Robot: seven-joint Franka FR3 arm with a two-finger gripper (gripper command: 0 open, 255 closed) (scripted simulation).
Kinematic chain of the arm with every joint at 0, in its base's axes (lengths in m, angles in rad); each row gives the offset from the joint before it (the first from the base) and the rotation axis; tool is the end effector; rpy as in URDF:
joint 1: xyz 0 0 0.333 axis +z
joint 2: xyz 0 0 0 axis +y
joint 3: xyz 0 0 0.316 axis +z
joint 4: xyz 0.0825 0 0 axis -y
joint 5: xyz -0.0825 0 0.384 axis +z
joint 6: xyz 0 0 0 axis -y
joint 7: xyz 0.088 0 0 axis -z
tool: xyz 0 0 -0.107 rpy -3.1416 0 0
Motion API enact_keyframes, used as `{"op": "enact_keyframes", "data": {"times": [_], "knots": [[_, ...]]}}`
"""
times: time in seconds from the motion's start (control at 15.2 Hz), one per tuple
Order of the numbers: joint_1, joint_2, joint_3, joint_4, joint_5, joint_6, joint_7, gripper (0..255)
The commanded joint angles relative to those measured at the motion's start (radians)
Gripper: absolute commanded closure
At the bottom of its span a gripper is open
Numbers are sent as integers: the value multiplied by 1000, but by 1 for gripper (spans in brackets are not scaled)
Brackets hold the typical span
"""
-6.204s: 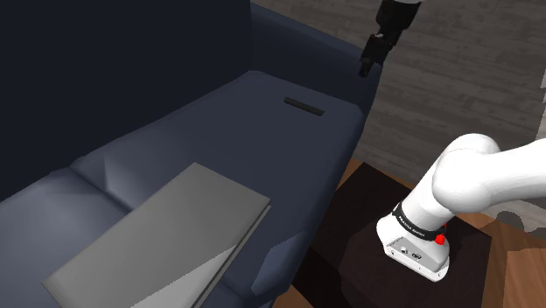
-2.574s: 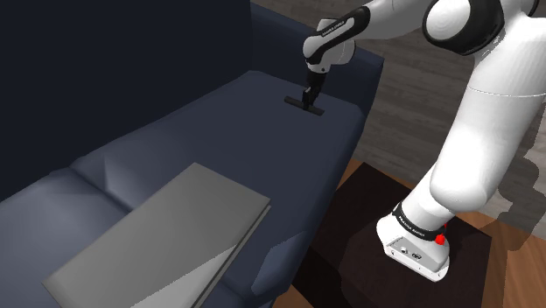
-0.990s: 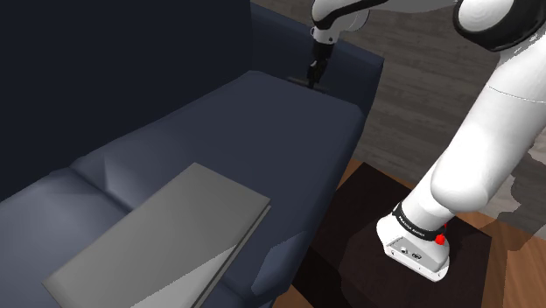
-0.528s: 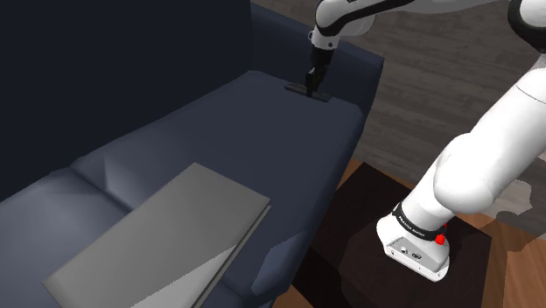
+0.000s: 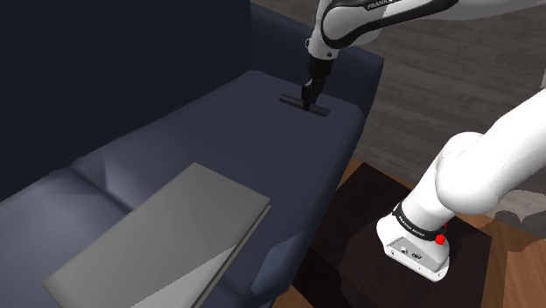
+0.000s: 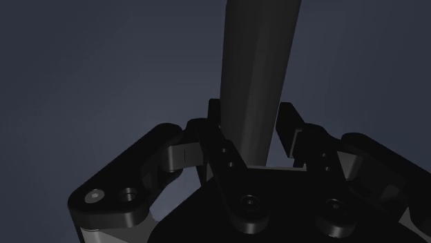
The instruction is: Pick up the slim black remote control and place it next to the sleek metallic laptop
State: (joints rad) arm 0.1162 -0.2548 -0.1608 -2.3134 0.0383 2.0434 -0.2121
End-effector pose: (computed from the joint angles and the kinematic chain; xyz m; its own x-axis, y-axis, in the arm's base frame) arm 0.4643 -0.0207 0.4427 0.9880 0.1547 -0.0033 0.1540 -0.9851 -0.0765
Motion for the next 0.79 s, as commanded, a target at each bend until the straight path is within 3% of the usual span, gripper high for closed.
{"op": "enact_keyframes", "data": {"times": [0.0,0.73], "knots": [[20,-39,33,-51,5,15,51,255],[136,-209,223,-209,80,22,311,255]]}}
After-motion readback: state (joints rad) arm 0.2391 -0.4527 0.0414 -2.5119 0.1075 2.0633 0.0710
